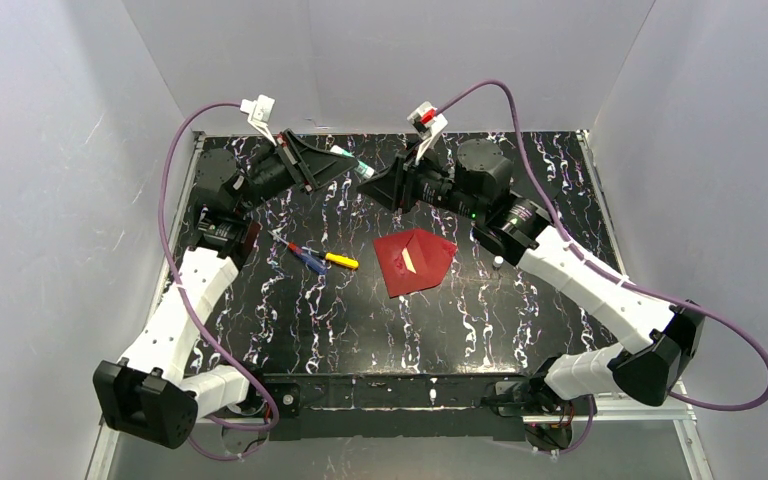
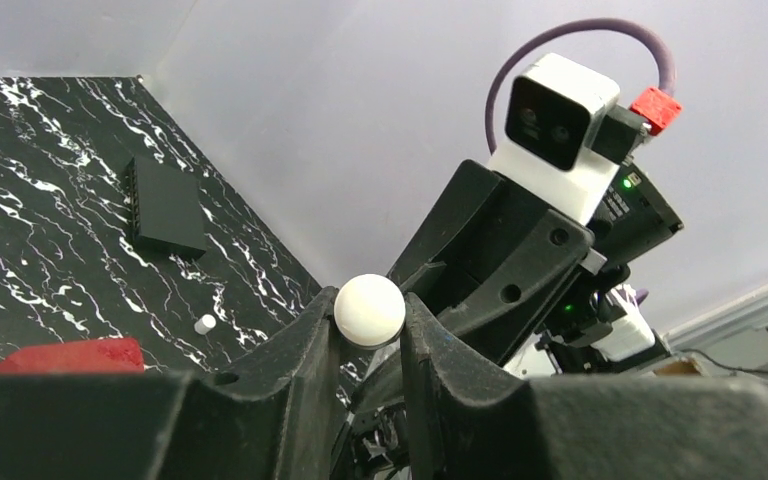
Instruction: Place the letter into the envelope and seal it
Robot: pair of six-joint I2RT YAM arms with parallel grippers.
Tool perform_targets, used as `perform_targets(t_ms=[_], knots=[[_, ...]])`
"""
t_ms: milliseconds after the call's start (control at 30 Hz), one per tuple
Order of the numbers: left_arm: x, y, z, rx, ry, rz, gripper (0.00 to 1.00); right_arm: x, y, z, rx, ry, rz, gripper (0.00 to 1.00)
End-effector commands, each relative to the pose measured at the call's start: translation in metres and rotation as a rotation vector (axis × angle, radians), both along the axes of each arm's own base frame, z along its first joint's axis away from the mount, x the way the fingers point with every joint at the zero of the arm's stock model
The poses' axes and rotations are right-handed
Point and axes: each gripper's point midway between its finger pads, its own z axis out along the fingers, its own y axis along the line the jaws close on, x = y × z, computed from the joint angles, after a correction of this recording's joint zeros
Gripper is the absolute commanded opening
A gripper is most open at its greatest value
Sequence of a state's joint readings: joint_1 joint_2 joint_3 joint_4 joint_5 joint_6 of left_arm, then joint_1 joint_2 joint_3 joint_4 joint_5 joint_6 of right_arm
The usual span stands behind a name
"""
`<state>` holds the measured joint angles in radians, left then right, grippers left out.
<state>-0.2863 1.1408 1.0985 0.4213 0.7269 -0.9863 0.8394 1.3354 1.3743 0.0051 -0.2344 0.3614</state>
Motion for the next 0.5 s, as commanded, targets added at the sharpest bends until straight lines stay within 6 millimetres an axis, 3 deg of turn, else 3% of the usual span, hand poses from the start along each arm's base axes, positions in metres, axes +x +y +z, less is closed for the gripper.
perform_targets(t_ms=[0,67,167,267,333,467], knots=[[-0.0169,-0.003,0.016,0.045,-0.108,-0.097,0.0,-0.0029,-0.0018,0.0367,0.05,-0.098,0.014,0.3],[-0.0202,-0.0046,0.0139,0.061,-0.122,-0.126,0.0,-0.0041,-0.0012,0.0383,0.054,-0.1,0.022,0.31],[-0.0196,-0.0053,0.0099,0.067,-0.112,-0.139,0.0,-0.0031,-0.0027,0.0409,0.06,-0.102,0.011,0.54],[-0.0198,-0.0056,0.0111,0.067,-0.113,-0.144,0.0,0.0025,-0.0045,0.0381,0.05,-0.094,-0.021,0.6],[-0.0201,-0.0054,0.0126,0.067,-0.12,-0.145,0.0,0.0044,-0.0045,0.036,0.042,-0.09,-0.029,0.58],[-0.0201,-0.0049,0.0137,0.072,-0.13,-0.147,0.0,-0.0004,-0.0005,0.0373,0.043,-0.088,0.008,0.27]])
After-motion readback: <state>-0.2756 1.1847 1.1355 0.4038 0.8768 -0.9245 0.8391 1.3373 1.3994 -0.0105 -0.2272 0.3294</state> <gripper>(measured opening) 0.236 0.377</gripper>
